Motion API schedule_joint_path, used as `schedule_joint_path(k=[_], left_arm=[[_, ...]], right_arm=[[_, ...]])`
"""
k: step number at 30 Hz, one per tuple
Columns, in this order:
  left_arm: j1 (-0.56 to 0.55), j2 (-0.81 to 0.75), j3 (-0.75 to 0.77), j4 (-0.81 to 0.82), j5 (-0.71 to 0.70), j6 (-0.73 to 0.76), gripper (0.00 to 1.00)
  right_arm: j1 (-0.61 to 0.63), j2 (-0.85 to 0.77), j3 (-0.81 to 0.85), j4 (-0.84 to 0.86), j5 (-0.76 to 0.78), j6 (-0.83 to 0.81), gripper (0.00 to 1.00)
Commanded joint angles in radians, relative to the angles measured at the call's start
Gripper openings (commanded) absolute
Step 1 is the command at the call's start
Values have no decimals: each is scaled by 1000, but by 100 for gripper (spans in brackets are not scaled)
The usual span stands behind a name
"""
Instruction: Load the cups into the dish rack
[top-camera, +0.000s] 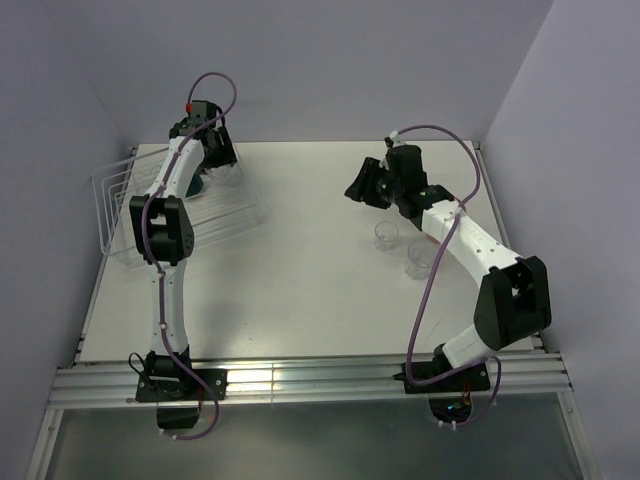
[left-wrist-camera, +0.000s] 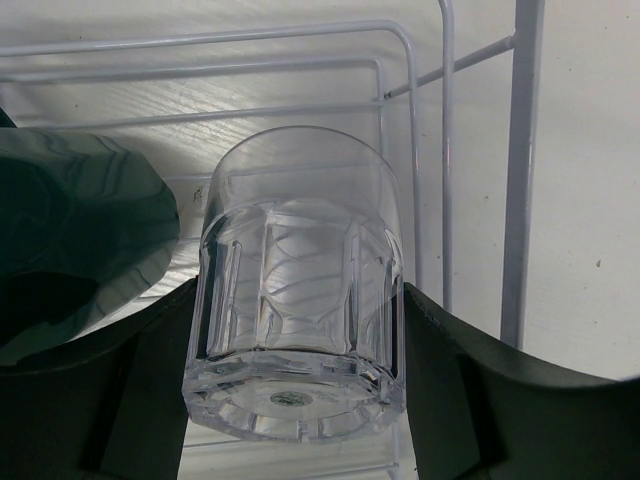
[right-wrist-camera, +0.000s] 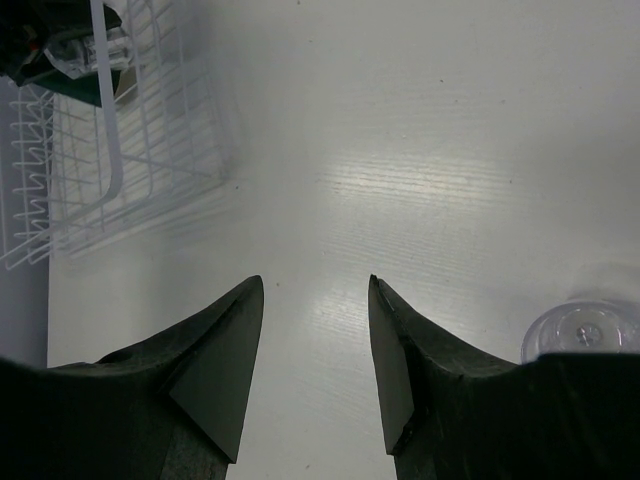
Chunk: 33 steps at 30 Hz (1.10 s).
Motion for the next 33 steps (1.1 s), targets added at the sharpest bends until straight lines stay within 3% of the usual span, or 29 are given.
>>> schedule_joint_path(k=[1, 33], left_arm=[[-1, 1, 3, 49, -25, -19, 39], [1, 17, -35, 123, -54, -31, 76]], right_arm=[[12, 12, 10, 25, 0, -21, 54], [46, 67, 55, -1, 21, -42, 54]])
